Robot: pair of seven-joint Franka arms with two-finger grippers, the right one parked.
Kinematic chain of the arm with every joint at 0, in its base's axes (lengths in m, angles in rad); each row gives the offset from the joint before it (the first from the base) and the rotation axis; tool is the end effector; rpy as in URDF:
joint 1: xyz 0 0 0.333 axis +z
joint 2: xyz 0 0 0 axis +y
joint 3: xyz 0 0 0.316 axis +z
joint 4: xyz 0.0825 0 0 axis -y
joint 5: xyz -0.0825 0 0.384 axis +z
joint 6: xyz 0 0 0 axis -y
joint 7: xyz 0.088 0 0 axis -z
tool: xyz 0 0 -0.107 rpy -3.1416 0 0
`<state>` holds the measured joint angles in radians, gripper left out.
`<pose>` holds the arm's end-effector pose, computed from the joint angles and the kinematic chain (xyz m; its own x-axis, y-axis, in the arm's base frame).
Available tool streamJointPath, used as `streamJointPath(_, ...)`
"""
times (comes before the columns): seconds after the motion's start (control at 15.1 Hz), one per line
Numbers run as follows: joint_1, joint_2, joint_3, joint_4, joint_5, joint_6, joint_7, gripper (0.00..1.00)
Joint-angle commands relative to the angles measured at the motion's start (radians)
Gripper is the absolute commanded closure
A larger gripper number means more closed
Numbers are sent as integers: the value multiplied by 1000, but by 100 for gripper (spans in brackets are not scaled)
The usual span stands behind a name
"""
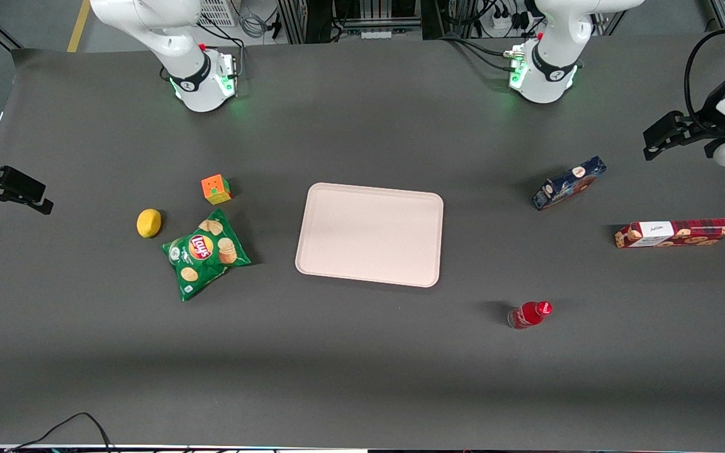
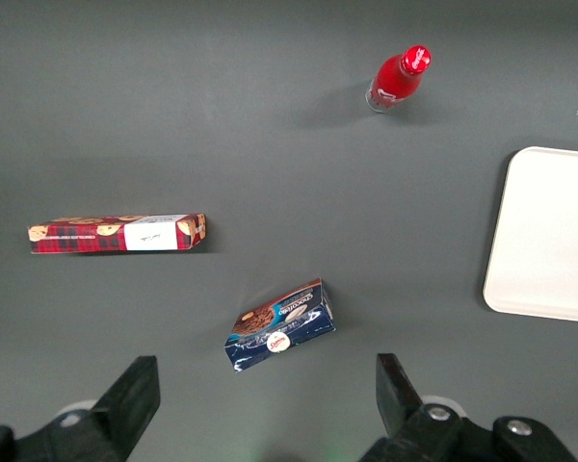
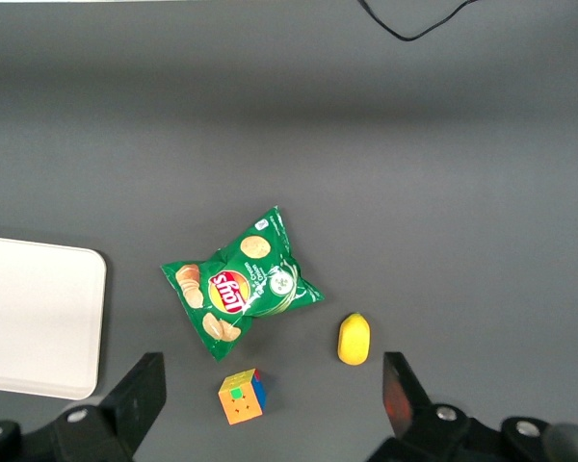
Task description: Place red cookie box on tray
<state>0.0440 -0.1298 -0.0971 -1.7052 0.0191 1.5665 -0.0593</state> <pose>0.5117 -0.0285 0.6297 0.9999 0.0072 -0.0076 0.0069 -0.9995 -0.0321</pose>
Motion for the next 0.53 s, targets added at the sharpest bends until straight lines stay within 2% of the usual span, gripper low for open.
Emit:
streamJointPath(0.0,-7,2,0,2,-4,9,13,0)
streamJointPath(0.33,2,4,10,-13,-4,9,19,0)
streamJointPath(0.46,22,7,31,-37,7,32,140,0)
